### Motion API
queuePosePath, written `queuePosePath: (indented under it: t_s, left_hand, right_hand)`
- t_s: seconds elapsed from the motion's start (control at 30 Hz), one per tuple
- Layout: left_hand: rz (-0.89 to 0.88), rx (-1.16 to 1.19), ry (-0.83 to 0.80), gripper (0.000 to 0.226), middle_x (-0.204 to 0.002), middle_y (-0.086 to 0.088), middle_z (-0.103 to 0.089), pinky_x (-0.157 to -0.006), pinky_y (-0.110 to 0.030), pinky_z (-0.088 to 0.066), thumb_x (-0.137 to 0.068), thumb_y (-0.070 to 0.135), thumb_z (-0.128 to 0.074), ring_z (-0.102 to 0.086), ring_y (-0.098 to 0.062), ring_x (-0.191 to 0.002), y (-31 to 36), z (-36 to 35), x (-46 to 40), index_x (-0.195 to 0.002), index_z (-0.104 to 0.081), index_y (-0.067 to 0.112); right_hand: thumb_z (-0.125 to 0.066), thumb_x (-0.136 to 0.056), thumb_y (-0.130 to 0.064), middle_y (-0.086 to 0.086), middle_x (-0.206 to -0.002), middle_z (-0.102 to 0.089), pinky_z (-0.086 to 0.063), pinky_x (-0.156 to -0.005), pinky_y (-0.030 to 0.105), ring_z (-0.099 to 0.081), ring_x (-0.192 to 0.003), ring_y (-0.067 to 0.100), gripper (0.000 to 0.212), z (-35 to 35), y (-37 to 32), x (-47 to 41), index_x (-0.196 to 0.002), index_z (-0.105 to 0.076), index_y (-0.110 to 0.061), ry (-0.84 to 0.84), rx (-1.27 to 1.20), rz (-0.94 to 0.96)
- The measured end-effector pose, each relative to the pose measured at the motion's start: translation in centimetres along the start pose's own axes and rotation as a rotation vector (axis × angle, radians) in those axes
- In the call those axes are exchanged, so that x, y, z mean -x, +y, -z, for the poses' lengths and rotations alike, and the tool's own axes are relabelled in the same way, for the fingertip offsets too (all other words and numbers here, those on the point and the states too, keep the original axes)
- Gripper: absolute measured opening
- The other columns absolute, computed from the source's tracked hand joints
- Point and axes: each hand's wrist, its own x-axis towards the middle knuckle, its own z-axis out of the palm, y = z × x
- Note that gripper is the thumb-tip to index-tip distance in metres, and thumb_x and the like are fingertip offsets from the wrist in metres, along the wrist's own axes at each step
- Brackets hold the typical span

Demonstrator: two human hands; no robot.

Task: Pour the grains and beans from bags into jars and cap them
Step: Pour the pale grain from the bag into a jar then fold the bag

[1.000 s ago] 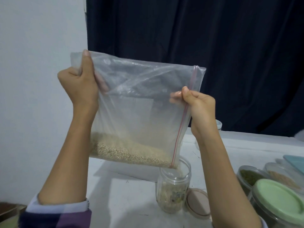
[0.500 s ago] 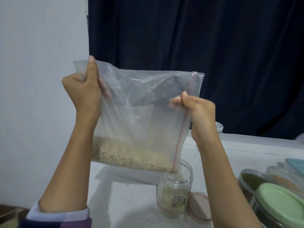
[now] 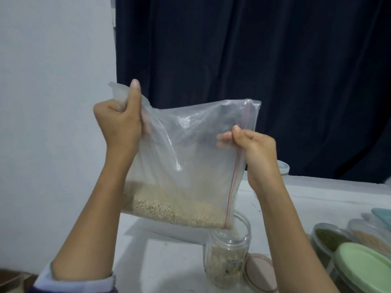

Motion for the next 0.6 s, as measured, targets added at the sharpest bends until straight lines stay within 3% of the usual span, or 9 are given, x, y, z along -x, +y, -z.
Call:
queuePosePath:
  t_s: [0.17,0.37,0.43,0.53,0.6]
  left_hand:
    - [0.019,0.013,0.013,0.064,-0.032,0.013,-0.029,-0.04,-0.021,-0.029,-0.091,0.037,-0.059,-0.03,-0.005,-0.032,-0.2,0.1,-0.3,-0.041,-0.027,0.012]
    - [0.0,-0.002,-0.053,0.069,-0.044,-0.015,-0.041,-0.043,-0.033,-0.034,-0.088,0.042,-0.059,-0.039,-0.034,-0.039,-0.6,-0.2,0.0,-0.046,-0.037,-0.007]
    - [-0.047,-0.039,-0.097,0.07,-0.043,-0.02,-0.046,-0.044,-0.031,-0.037,-0.091,0.038,-0.058,-0.04,-0.03,-0.036,-0.6,-0.3,0.3,-0.046,-0.041,-0.013]
    - [-0.012,-0.007,-0.011,0.066,-0.034,-0.006,-0.041,-0.043,-0.024,-0.035,-0.092,0.035,-0.057,-0.038,-0.011,-0.031,-0.5,0.0,-0.1,-0.041,-0.036,0.0]
    - [-0.025,-0.023,-0.047,0.067,-0.037,-0.015,-0.045,-0.045,-0.026,-0.037,-0.091,0.04,-0.056,-0.042,-0.02,-0.034,-0.5,0.1,-0.2,-0.042,-0.04,-0.004]
  right_hand:
    - [-0.057,-0.095,-0.018,0.003,-0.079,-0.075,-0.049,-0.091,0.028,-0.07,-0.085,0.009,0.027,-0.2,-0.1,0.0,-0.079,-0.075,-0.007,0.038,-0.026,0.006]
    - [-0.057,-0.095,-0.019,0.002,-0.077,-0.075,-0.05,-0.092,0.029,-0.07,-0.086,0.01,0.028,-0.3,0.2,0.2,-0.074,-0.075,-0.012,0.041,-0.007,0.005]
    - [-0.057,-0.095,-0.021,0.001,-0.08,-0.075,-0.051,-0.083,0.024,-0.07,-0.084,0.009,0.027,-0.2,0.2,0.2,-0.078,-0.076,-0.011,-0.026,0.031,-0.015]
    - [-0.057,-0.095,-0.02,0.0,-0.079,-0.075,-0.051,-0.075,0.016,-0.069,-0.08,0.005,0.026,0.3,0.1,0.0,-0.081,-0.076,-0.009,0.026,0.014,-0.012]
    - [-0.056,-0.095,-0.02,-0.001,-0.078,-0.075,-0.051,-0.071,0.012,-0.069,-0.077,0.003,0.026,0.5,0.1,0.0,-0.08,-0.076,-0.009,0.019,0.012,-0.019]
